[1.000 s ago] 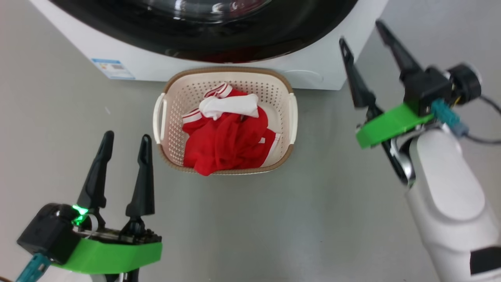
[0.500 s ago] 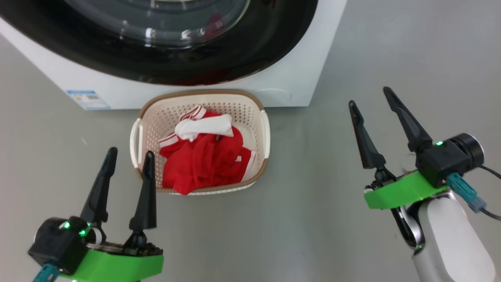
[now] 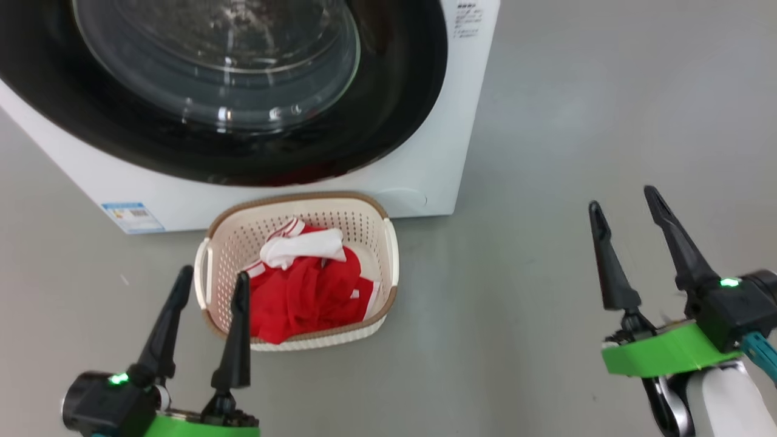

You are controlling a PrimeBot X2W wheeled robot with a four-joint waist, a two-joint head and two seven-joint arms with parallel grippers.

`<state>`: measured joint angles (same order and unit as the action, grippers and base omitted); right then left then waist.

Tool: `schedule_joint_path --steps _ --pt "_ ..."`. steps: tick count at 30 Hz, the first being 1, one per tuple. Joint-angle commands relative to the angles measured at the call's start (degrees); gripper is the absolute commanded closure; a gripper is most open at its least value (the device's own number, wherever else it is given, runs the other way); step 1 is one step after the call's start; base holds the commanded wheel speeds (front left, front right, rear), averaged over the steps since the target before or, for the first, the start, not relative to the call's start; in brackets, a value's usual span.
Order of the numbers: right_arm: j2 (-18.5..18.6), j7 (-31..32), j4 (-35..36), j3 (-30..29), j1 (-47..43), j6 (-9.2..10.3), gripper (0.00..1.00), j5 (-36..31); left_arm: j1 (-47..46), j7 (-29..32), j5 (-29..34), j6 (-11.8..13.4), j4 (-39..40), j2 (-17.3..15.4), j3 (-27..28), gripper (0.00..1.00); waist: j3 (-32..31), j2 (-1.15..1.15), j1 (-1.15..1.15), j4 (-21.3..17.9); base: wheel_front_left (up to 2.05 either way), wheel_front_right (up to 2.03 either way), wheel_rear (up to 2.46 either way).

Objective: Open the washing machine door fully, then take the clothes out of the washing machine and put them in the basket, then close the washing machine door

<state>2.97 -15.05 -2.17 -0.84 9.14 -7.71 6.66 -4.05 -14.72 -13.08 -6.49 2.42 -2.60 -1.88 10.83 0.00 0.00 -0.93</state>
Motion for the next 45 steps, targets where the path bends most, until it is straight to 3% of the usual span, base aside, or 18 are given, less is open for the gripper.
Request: schedule_joint_path --steps 1,25,44,45 --pt "-0.1 0.05 2.5 0.31 -1.56 0.22 0.0 0.6 0.6 -0.28 1.35 0.55 1.31 -0.63 1.57 0.0 -2.43 0.0 0.0 -1.03 0.0 0.0 0.0" --pt "-0.1 0.05 5.26 -1.61 -14.23 0.22 0.0 0.75 8.57 -0.28 4.57 4.03 1.64 -0.95 3.05 0.0 -9.65 0.0 0.0 -1.89 0.0 0.0 0.0" --pt "-0.1 0.05 5.38 -1.82 -16.18 0.22 0.0 0.87 10.09 -0.28 5.38 4.95 1.74 -0.97 3.03 0.0 -10.99 0.0 0.0 -1.53 0.0 0.0 0.0" --pt "-0.94 -0.01 3.4 -2.97 -16.33 -0.01 1.0 0.83 11.18 0.01 5.09 4.75 0.34 -0.19 1.21 1.0 -11.0 0.0 0.0 -1.53 0.0 0.0 0.0"
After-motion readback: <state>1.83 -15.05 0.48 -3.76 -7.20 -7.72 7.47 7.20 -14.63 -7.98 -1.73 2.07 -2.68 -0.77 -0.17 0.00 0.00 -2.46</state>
